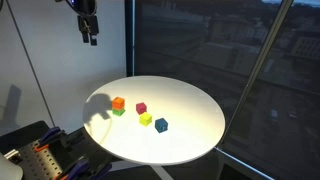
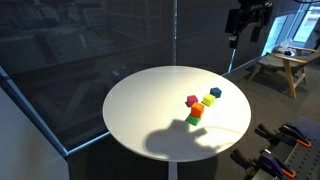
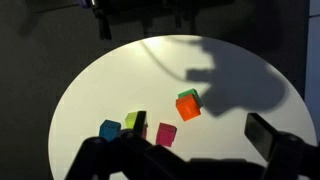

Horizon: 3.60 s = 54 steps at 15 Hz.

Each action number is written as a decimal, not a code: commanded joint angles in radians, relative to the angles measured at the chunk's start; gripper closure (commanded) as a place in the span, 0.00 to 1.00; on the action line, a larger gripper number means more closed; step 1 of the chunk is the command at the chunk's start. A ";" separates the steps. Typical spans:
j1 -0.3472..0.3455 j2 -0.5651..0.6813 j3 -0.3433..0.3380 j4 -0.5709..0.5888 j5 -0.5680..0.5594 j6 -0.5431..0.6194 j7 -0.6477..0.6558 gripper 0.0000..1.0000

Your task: Pick up the lime green block and put it on the orange block

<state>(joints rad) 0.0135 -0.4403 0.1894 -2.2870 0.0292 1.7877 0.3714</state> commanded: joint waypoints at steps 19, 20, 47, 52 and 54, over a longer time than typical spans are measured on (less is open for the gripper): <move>-0.017 0.019 -0.109 0.045 0.029 0.018 -0.033 0.00; -0.021 0.022 -0.121 0.048 0.033 0.026 -0.034 0.00; -0.068 0.388 -0.224 0.179 0.061 0.309 -0.065 0.00; -0.076 0.464 -0.243 0.193 0.047 0.329 -0.074 0.00; -0.080 0.496 -0.253 0.200 0.036 0.338 -0.070 0.00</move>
<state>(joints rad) -0.0547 0.0044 -0.0513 -2.1279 0.0721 2.1229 0.3231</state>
